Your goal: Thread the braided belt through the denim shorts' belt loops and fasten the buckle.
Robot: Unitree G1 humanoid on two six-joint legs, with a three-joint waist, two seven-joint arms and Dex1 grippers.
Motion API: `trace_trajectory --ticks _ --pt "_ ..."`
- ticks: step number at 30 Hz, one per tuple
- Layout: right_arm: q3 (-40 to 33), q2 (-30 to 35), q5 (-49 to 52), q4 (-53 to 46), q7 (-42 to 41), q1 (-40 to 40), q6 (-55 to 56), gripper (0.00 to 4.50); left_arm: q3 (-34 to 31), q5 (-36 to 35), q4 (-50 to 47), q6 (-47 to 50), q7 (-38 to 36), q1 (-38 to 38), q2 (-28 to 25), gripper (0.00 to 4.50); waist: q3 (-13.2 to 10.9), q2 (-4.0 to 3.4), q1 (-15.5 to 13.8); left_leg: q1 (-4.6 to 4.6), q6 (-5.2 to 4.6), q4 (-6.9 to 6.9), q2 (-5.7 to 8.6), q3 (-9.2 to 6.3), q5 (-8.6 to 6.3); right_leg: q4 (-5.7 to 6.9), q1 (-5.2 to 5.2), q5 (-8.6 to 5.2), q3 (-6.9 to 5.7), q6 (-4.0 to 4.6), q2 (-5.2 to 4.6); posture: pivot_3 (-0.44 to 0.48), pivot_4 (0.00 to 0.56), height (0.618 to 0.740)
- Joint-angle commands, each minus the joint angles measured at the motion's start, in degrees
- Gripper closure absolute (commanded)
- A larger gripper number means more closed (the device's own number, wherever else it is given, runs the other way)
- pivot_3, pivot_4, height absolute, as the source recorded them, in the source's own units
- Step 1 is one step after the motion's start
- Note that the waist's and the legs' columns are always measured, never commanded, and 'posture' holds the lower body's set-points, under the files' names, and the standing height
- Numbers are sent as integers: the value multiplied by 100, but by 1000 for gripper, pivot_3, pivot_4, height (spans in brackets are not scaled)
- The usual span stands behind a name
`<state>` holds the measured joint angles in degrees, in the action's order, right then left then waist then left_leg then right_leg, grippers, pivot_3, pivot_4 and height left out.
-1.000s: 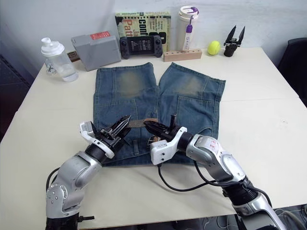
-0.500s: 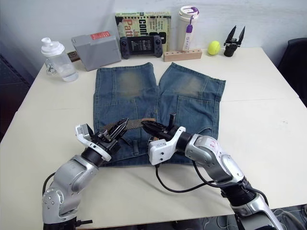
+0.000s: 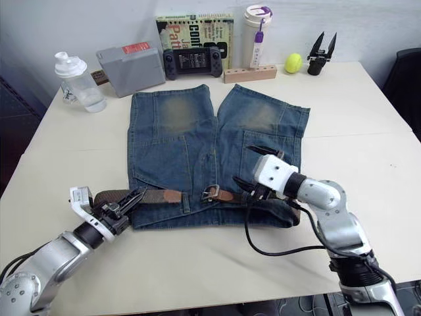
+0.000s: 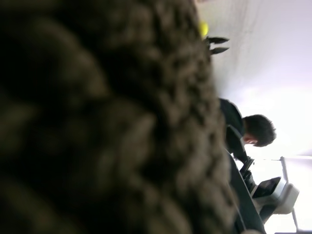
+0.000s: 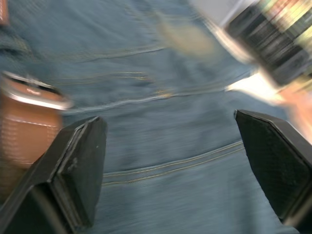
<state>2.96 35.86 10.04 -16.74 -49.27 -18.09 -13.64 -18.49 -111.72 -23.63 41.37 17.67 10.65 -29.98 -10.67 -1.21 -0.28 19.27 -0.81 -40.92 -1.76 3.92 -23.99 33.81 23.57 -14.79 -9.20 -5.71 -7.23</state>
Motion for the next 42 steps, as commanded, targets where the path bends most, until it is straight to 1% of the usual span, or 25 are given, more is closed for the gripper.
trace_trajectory --ticks 1,2,5,13,20,26,30,35,37,39,41,42 --pt "-261 184 920 -646 -346 89 -863 19 -16 107 -99 69 -257 61 -138 4500 -2 -4 2 0 0 0 0 0 0 1 0 -1 1 1 0 0 150 726" --pt "-284 226 1174 -779 -416 115 -1134 19 11 126 -113 44 -235 70 -134 4500 -3 -6 11 -1 0 1 1 1 0 1 1 -1 2 1 -2 0 150 726" --pt "-315 304 1525 -1028 -432 150 -1544 19 95 239 -152 -14 -174 37 -106 4500 -3 -6 18 -1 1 1 2 1 0 2 1 0 4 1 -4 0 150 726" --pt "-371 315 1794 -1280 -230 116 -1884 19 266 533 -188 -175 94 -76 -23 4500 -3 -6 8 -1 1 1 7 2 -1 3 1 0 5 1 -7 0 150 726" --pt "-327 323 1832 -1360 -121 109 -1951 19 824 967 -133 -179 326 -495 243 4500 -4 -5 -28 -2 1 1 10 6 -1 4 1 1 2 -1 -6 0 150 726" --pt "-298 384 1826 -1433 -99 166 -2013 19 1246 1632 37 77 134 -831 249 4500 -4 -5 -114 -4 2 0 10 13 0 5 2 2 -4 -3 -2 0 150 726" --pt "-93 445 1613 -1468 -125 223 -1850 19 1620 2525 311 433 -486 -1233 37 4500 -4 -5 -129 -4 2 -1 13 16 0 5 1 2 -12 -4 -1 0 150 726" --pt "301 480 1088 -1429 -111 290 -1414 19 1882 3498 558 605 -1179 -1581 -16 4500 -4 -5 -123 -4 2 2 14 59 0 3 3 3 -13 -6 2 0 150 726" --pt "564 358 692 -1338 26 212 -1069 19 1985 3820 608 656 -1402 -1725 25 4500 -4 -5 -125 -5 3 3 12 70 1 3 3 3 -12 -7 4 0 150 726" --pt "893 219 72 -1153 279 68 -534 19 2313 4494 520 653 -1827 -1809 -144 4500 -4 -5 -121 -6 6 2 12 71 2 4 3 4 -11 -8 4 0 150 726" --pt "1153 217 -453 -998 350 9 26 19 2725 5328 410 560 -2200 -1778 -412 4500 -3 -6 -122 -7 9 3 11 73 4 4 3 4 -10 -9 6 0 150 726" --pt "1221 207 -623 -927 387 -5 230 19 2845 5618 380 508 -2322 -1741 -481 4500 -3 -6 -122 -9 11 6 12 73 5 4 3 3 -10 -10 6 0 150 726"
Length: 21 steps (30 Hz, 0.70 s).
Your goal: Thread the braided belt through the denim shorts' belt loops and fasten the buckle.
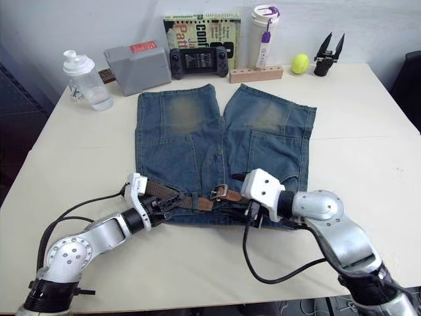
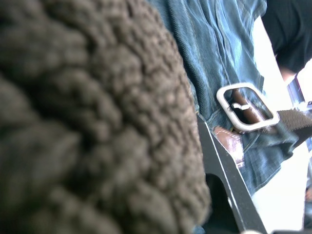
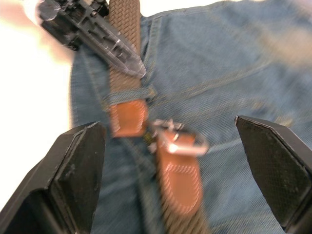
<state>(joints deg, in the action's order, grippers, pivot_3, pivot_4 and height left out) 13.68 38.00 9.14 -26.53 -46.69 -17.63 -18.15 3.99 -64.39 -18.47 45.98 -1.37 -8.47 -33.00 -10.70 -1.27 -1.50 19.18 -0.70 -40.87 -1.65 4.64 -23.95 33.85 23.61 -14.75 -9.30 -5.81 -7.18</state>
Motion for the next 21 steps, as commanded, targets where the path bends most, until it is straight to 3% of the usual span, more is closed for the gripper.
trace_trajectory --ticks 1,9,21 --pt "203 -19 -646 112 135 -60 846 19 646 1066 -157 20 -514 220 -199 4500 1 -1 1 0 0 5 0 0 0 -3 0 0 0 -1 0 0 150 726" --pt "469 -11 -1425 530 142 -5 1944 19 488 1726 -290 104 -783 427 46 4500 2 -1 -2 -7 6 48 -3 4 4 -27 2 -2 -1 -5 2 0 150 726" --pt "674 -312 -1834 632 182 -5 2195 19 382 2164 -335 280 -1057 451 255 4500 4 1 4 -16 12 48 -6 -1 16 -14 0 -2 1 -6 -3 0 150 726"
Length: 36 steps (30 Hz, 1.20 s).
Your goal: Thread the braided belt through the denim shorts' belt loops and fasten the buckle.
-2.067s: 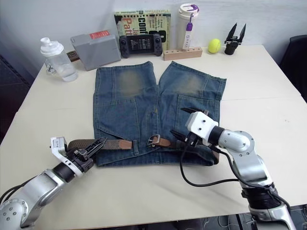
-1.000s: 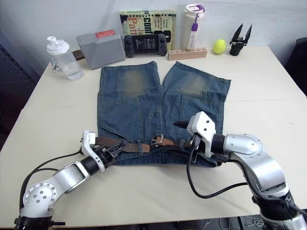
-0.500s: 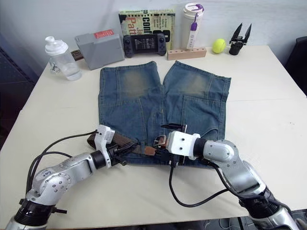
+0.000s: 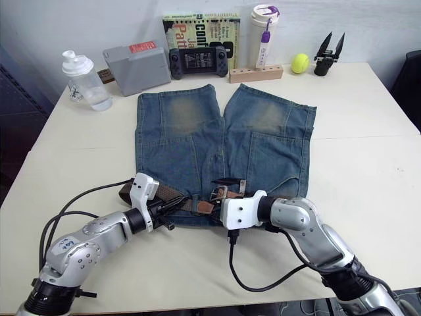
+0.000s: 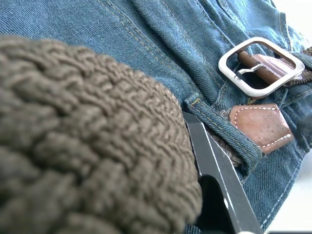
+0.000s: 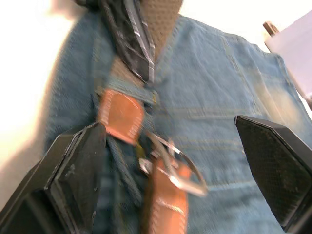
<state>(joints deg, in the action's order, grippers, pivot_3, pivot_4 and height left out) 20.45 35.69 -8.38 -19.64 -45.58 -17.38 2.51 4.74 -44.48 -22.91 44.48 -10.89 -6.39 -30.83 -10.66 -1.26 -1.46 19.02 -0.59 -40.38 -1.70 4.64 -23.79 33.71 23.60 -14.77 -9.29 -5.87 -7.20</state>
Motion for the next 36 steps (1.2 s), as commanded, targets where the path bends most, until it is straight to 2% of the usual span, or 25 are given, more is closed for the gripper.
trace_trajectory --ticks 1,12,20,29,36 --pt "-3 -114 -131 -40 103 -42 144 19 294 196 106 446 -118 243 57 4500 0 0 -2 0 0 0 0 -1 0 0 0 0 -1 0 0 0 150 726" --pt "-108 -284 -189 13 116 -225 99 19 196 374 48 588 -224 268 229 4500 1 1 0 -1 -2 0 1 -16 1 2 0 0 -1 0 -3 0 150 726" --pt "-267 66 291 -328 -365 91 90 19 124 483 23 667 -301 290 308 4500 1 2 -1 -1 -4 0 4 -24 2 4 -1 0 -2 0 -8 0 150 726" --pt "-99 -168 -328 276 9 -210 270 19 73 558 -44 730 -315 310 387 4500 2 3 -1 -9 -6 -1 5 -43 3 9 -3 0 1 0 -12 0 150 726" --pt "-93 -281 -314 308 19 -267 310 19 40 591 -53 740 -322 330 412 4500 3 3 7 -9 -6 -1 4 -45 3 9 -3 0 -1 0 -11 0 150 726"
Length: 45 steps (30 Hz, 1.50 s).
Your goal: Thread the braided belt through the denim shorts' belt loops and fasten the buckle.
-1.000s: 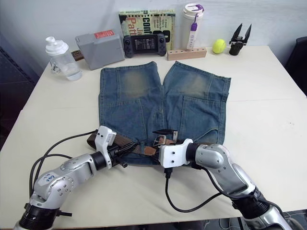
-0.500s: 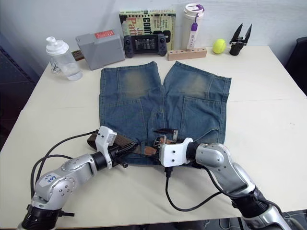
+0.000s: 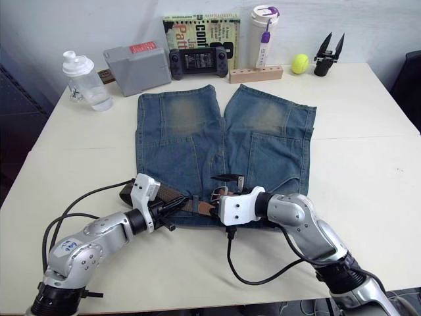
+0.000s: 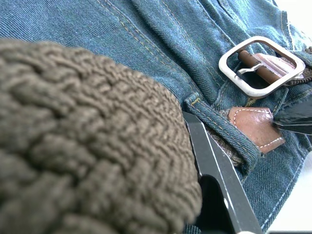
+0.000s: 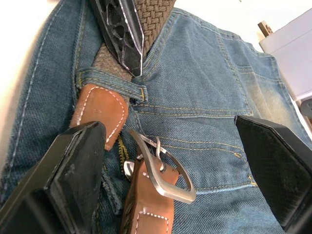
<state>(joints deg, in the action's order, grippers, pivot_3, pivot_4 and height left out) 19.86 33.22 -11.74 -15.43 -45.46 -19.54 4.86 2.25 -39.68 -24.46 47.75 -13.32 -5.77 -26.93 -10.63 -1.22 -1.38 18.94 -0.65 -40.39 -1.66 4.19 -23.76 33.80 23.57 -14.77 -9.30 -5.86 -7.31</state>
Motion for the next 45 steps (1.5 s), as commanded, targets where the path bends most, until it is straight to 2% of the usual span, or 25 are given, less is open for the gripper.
trace_trajectory --ticks 1,9,17,29,45 --pt "-53 -20 47 -120 -12 -43 80 19 287 112 102 416 -79 268 27 4500 0 0 -1 0 0 0 0 0 0 0 0 0 0 0 0 0 150 726" --pt "-97 235 546 -439 -476 212 94 19 293 131 81 437 -97 288 42 4500 1 1 -3 0 0 0 0 -2 0 -1 -1 0 -1 0 0 0 150 726" --pt "-49 14 78 -14 -108 38 161 19 286 168 62 461 -112 293 70 4500 1 1 -4 -2 0 -1 1 -1 0 1 -2 0 0 0 -2 0 150 726" --pt "-123 -108 189 -52 -186 -137 110 19 267 203 30 486 -119 312 106 4500 1 1 0 -3 -1 -1 0 0 0 3 -2 0 1 0 -1 0 150 726" --pt "-28 -127 -187 138 -62 -370 334 19 242 211 32 531 -134 312 144 4500 4 -1 10 -9 -1 -1 0 3 0 7 -3 0 4 1 1 0 150 726"
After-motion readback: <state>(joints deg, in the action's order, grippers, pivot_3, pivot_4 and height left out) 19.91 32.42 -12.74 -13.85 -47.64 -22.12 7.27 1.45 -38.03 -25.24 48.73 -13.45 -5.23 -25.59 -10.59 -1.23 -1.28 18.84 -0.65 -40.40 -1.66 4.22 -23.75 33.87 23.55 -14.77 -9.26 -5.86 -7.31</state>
